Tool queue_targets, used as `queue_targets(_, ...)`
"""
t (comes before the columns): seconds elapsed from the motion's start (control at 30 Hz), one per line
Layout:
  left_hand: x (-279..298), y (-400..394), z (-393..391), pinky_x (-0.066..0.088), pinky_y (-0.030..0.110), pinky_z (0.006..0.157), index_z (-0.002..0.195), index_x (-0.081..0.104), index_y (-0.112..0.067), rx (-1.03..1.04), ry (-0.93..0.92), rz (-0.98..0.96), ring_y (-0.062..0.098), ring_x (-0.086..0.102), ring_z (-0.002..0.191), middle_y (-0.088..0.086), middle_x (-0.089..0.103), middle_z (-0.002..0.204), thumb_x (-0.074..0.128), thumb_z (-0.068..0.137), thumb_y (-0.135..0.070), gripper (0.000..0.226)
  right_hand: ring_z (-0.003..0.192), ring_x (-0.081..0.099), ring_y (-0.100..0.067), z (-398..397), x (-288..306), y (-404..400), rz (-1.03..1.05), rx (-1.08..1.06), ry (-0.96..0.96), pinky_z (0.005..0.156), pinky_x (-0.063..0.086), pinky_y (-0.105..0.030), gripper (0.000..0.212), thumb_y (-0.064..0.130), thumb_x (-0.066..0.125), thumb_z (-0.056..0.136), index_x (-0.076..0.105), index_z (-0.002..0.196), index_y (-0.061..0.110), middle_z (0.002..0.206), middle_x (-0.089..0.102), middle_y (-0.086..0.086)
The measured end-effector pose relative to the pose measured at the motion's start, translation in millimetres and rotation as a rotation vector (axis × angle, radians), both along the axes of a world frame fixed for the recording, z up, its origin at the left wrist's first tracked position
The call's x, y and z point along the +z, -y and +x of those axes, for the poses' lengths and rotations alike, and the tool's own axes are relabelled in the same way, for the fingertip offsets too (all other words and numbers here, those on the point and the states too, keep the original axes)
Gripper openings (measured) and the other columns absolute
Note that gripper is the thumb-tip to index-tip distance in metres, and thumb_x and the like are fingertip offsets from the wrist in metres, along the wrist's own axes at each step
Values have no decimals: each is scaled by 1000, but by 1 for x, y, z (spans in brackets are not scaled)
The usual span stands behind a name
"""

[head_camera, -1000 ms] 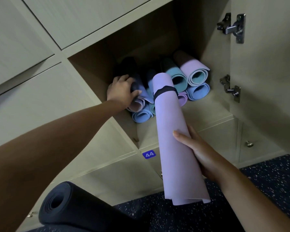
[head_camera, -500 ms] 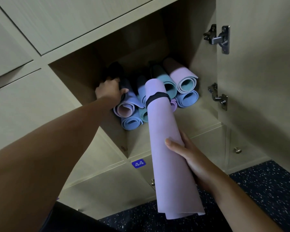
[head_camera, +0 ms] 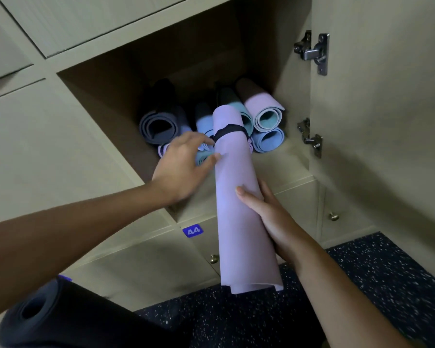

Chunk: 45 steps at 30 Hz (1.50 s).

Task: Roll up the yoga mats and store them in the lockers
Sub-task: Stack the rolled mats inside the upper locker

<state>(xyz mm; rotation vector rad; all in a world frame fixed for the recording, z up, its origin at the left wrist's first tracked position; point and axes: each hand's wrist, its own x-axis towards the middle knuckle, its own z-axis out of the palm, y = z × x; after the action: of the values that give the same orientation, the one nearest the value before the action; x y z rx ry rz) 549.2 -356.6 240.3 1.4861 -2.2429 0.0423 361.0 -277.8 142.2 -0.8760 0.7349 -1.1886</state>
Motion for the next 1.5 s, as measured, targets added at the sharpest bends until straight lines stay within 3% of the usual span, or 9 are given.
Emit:
queue_targets(0.17,-10,-85,-28,49,25,89,133,57,-34,68,-310,240,5,60,107,-14,52,130,61,97,-52,41,118,69,-21,1,2,-1,-6,-22,24,105,51,-48,57,44,70,91,50,144,34,130,70,2)
queue_targets(0.4,-15,-151,-38,45,40,111,146,27,-62,35,-356,494,6,44,135,-27,31,146,63,62,-86,94,130,59,-32,6,1,-5,-15,-15,148,106,50,-48,54,55,45,105,48,148,23,142,61,-12)
queue_targets(0.57,-19,-149,-41,42,42,114,144,17,-73,-13,-474,564,8,42,137,-17,34,150,80,62,-71,103,125,64,-29,6,10,-11,43,68,226,92,57,-38,65,61,39,104,51,147,15,137,64,-17)
queue_targets(0.7,-22,-140,-30,47,48,109,144,27,-70,-35,-540,505,20,50,134,-10,45,146,84,65,-57,98,134,57,-25,5,8,-7,-58,44,110,108,48,-45,60,60,39,105,42,154,25,146,59,-6)
queue_targets(0.8,-14,-125,-22,52,48,103,142,34,-68,-6,-562,473,21,56,126,-5,50,142,84,64,-53,93,115,68,-16,0,10,-3,-84,-57,-171,101,54,-47,56,57,46,101,38,154,38,126,69,12)
queue_targets(1.03,14,-58,-8,55,46,100,149,35,-54,134,-634,358,21,62,117,-5,51,137,87,74,-38,93,88,72,-2,-11,-3,1,-41,-258,-389,98,55,-39,58,43,63,99,43,151,25,115,63,23)
queue_targets(1.13,18,-23,-8,49,45,106,151,33,-50,241,-537,237,25,55,122,4,42,144,83,70,-47,95,91,72,-9,-12,-8,3,-65,-306,-495,92,57,-37,56,46,65,96,50,146,25,116,65,18)
queue_targets(1.23,23,11,-17,38,26,101,154,40,-34,298,-437,82,19,49,122,7,39,151,81,82,-34,82,95,71,-11,-11,-10,2,-89,-301,-571,86,54,-28,51,48,64,96,53,142,28,120,65,15)
queue_targets(1.5,33,95,-35,46,41,108,142,58,-20,347,-253,-66,32,52,128,11,47,144,81,82,-29,65,100,66,-3,-13,-10,0,-87,-232,-663,77,42,-13,46,50,63,96,57,137,30,125,65,16)
